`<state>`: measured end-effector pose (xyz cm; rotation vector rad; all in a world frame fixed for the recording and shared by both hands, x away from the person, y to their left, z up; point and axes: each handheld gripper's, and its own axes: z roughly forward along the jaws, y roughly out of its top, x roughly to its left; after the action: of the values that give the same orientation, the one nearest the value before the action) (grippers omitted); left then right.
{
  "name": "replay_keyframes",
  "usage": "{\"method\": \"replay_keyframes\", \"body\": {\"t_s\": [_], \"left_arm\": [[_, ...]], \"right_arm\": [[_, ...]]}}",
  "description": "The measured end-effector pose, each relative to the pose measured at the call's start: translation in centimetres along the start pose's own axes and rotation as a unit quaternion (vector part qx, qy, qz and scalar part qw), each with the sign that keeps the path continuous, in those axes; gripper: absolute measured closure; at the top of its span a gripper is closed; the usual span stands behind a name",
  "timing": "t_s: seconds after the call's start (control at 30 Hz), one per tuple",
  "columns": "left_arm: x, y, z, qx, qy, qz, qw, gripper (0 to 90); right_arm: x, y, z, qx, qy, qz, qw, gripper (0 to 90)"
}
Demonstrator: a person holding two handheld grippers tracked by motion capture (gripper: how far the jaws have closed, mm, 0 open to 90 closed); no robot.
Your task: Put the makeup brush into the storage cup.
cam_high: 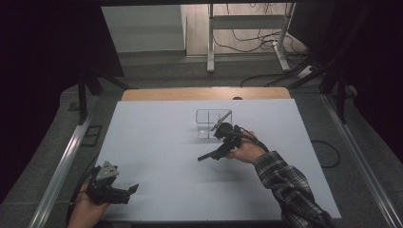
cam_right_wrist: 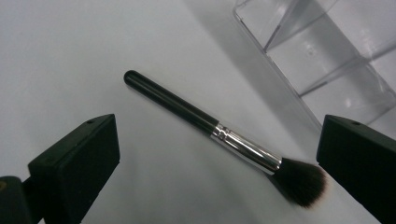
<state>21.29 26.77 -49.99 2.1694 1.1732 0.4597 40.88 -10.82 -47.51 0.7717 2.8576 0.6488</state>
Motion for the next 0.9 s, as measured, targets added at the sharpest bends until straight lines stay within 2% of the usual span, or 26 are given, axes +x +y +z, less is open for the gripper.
{"method": "replay_keyframes", "body": {"t_s": [0.33,0.9], "left_arm": [[0.0,0.0,0.1,0.002,-0.002,0.001,1.0,0.0],[0.0,-0.1,0.1,0.007,-0.003,0.002,1.0,0.0]], "right_arm": [[0.4,0.9,0.8,0.007,0.008,-0.009,0.9999,0.0],[-0.1,0.2,2.8,0.029,0.009,-0.018,0.9994,8.2]]}}
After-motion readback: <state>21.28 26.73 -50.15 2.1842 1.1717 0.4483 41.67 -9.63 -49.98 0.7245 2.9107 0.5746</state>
